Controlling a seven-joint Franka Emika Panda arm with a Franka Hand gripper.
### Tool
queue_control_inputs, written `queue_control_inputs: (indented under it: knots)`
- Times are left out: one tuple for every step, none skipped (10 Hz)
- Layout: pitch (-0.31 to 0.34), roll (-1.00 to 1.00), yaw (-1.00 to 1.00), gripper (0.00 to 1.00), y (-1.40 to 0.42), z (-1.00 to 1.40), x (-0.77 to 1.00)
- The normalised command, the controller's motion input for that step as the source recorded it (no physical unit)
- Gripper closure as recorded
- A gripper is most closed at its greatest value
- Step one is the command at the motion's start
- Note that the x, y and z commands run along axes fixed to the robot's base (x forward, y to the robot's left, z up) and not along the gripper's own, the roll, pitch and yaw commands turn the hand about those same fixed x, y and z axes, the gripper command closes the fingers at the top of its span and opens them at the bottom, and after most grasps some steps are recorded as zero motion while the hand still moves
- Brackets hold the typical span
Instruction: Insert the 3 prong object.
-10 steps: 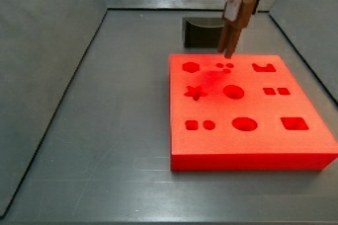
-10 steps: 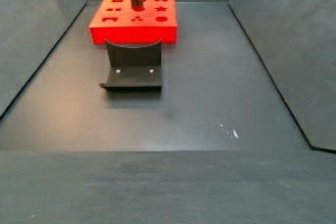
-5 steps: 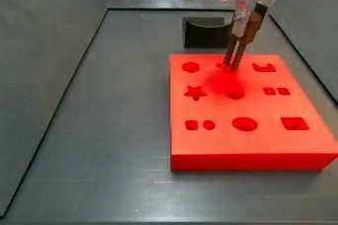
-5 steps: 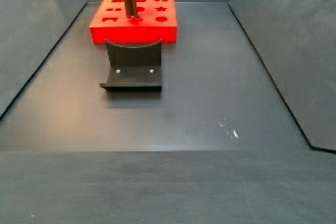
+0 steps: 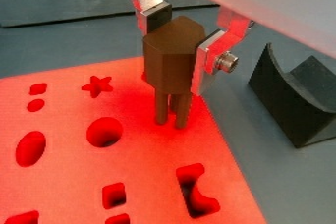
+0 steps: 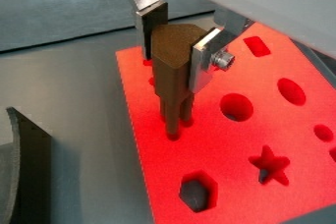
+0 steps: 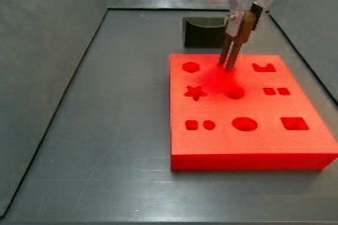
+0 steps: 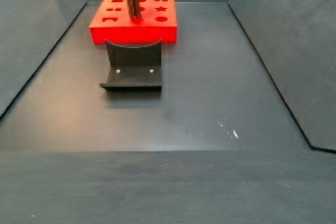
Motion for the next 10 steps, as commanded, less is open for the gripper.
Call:
queue_control_inputs:
  knots:
    - [-0.060,0.00,0.00,1.00,-0.01,-0.16,0.00]
    - [-0.044,0.00,0.00,1.00,-0.01,-0.19,0.00]
    - [-0.031,0.00,0.00,1.00,0.00,-0.25,0.03]
    - [-0.031,0.00,0.00,1.00,0.00,-0.31,0.00]
    - [-0.009,0.01,0.00,1.00,0.00,-0.48,0.00]
    - [0.000,0.07,0.00,1.00,0.00,-0.63,0.02]
    - [0.000,0.12,0.00,1.00,0.00,-0.63,0.06]
    - [0.017,0.15,0.00,1.00,0.00,-0.63,0.09]
    - [0.034,0.15,0.00,1.00,0.00,-0.60,0.10]
    - [0.066,0.15,0.00,1.00,-0.04,-0.49,0.09]
